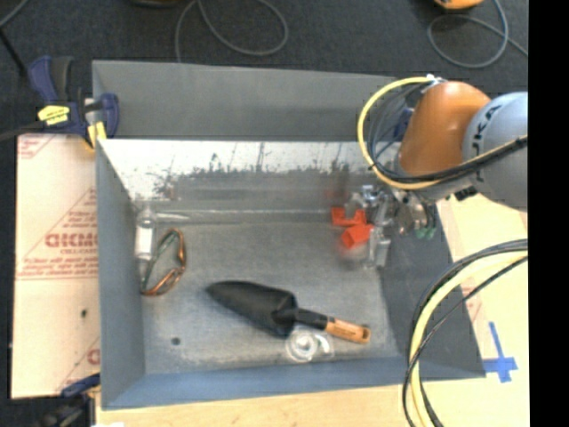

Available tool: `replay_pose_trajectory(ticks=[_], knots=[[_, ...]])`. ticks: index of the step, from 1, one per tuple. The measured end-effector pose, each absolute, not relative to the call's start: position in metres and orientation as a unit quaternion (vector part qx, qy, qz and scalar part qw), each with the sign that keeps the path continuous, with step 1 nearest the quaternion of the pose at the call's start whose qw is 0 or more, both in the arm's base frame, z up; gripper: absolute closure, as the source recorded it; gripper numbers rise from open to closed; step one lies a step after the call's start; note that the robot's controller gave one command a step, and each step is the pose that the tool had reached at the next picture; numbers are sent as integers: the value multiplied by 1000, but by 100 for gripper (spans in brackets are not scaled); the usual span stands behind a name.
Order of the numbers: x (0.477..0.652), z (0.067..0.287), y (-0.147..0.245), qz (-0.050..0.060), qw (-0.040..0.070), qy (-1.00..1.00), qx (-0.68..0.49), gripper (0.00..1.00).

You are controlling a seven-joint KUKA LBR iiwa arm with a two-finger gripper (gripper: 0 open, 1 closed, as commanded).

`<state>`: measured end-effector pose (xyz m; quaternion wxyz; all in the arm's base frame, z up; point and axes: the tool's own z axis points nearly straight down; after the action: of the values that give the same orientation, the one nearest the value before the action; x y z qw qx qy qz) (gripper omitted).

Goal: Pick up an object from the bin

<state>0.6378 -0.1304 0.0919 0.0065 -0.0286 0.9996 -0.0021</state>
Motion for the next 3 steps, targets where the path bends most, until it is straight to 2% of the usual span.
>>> replay_pose_trajectory(ticks=[1,2,3], knots=[[649,74,-158,0,11,999,31,100],[649,74,-158,0,11,999,30,100],[648,128,-156,-1,8,1000,25,100]])
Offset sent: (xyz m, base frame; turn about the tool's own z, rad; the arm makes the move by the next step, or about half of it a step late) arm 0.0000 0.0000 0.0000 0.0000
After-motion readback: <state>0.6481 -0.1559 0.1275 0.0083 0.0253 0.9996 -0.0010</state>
